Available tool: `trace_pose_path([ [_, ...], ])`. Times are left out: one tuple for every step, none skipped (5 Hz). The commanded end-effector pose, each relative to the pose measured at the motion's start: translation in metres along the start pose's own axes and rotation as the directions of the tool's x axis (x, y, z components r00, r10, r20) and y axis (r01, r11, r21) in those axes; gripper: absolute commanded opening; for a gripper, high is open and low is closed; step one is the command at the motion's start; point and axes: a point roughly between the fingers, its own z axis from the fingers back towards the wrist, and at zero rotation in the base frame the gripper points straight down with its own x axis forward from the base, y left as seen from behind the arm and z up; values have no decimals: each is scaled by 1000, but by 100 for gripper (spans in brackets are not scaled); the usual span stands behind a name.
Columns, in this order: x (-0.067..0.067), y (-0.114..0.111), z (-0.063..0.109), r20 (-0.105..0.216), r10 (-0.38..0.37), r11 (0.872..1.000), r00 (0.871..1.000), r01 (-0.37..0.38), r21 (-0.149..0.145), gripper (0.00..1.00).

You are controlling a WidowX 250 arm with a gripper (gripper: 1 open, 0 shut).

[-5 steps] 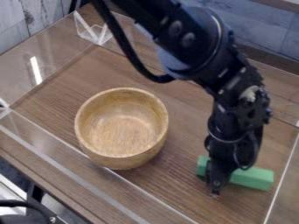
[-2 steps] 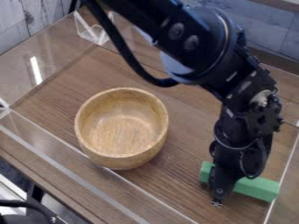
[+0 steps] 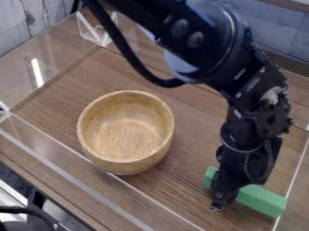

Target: Put green stick into wooden bowl

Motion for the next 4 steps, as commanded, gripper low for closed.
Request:
trace_pose_path([
  [11, 15, 23, 37, 16, 998, 999, -18, 58, 0],
  [11, 19, 38, 18, 48, 997, 999, -50, 66, 0],
  [2, 27, 56, -11, 134, 988, 991, -133, 75, 0],
  [-19, 35, 68, -41, 249, 966, 968, -245, 86, 0],
])
